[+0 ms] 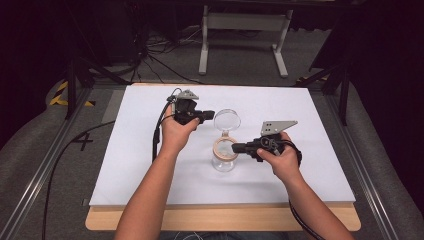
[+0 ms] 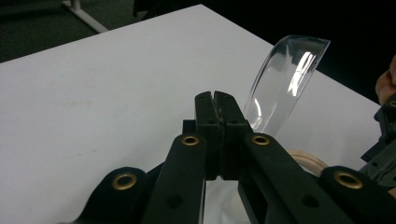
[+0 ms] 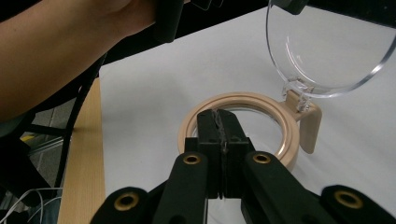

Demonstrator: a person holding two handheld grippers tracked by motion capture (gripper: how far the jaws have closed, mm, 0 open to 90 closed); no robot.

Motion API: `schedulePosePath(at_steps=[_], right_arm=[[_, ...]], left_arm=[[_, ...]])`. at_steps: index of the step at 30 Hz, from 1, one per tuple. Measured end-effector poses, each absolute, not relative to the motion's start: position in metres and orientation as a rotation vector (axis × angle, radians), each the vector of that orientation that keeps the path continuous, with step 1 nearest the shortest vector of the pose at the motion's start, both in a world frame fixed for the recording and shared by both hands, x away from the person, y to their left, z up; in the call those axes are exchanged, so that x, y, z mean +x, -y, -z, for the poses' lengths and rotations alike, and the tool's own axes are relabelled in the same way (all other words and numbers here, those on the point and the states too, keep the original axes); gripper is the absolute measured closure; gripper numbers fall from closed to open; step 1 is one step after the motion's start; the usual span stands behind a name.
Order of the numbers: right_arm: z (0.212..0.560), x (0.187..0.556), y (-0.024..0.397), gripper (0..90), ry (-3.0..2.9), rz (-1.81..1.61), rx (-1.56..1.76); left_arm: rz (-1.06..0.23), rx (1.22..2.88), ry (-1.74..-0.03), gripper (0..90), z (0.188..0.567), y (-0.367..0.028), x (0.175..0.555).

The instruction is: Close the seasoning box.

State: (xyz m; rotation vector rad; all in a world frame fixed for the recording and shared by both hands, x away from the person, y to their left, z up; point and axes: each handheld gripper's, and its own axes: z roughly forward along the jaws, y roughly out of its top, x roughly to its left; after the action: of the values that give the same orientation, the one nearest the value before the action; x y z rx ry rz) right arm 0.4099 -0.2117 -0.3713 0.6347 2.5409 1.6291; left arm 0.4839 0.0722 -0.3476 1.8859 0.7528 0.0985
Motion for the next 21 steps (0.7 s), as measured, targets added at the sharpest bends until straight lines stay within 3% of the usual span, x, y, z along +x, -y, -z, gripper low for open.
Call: schedulePosePath(at_steps=[21], right_arm=[[0.371,0.415,0.211,90.0,-2.504,-1.664,0.71]], left_arm=[[-0.12,1.918,-0.705,88.8,0.345,-0.075,0.467]])
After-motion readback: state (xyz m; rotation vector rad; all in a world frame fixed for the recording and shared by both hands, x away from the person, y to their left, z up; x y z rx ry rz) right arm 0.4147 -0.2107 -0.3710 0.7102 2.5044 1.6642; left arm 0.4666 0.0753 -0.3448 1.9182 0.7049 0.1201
